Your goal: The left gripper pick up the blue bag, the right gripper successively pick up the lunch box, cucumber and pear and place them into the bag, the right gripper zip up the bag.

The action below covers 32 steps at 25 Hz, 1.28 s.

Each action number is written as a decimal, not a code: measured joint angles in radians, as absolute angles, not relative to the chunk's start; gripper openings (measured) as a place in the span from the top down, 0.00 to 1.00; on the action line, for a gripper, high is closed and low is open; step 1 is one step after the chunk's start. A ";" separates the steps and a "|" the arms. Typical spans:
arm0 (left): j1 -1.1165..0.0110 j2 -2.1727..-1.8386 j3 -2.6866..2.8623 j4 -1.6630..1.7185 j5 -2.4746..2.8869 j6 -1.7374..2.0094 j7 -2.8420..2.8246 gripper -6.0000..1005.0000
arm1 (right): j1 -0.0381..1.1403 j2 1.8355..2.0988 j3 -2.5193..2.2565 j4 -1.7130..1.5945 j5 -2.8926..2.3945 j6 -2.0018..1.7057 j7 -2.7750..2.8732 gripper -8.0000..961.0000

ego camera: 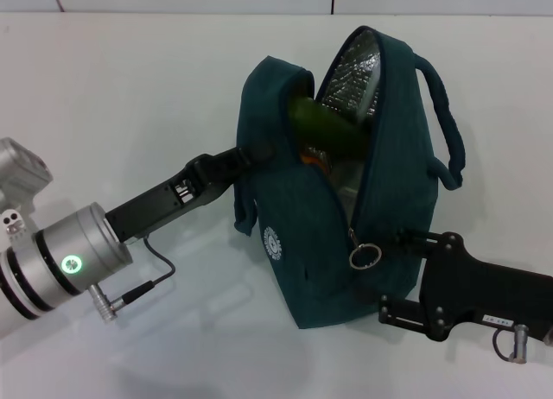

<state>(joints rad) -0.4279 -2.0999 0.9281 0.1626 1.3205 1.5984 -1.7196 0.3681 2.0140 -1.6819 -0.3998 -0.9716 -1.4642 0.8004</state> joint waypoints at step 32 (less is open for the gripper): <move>-0.424 -2.100 0.928 0.164 1.319 1.597 -1.720 0.87 | 0.374 2.016 -1.687 -0.400 -0.969 -1.444 0.804 0.79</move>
<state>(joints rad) -0.4239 -2.1000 0.9280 0.1642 1.3192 1.5968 -1.7196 0.3744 2.0156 -1.6869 -0.4004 -0.9686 -1.4438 0.8038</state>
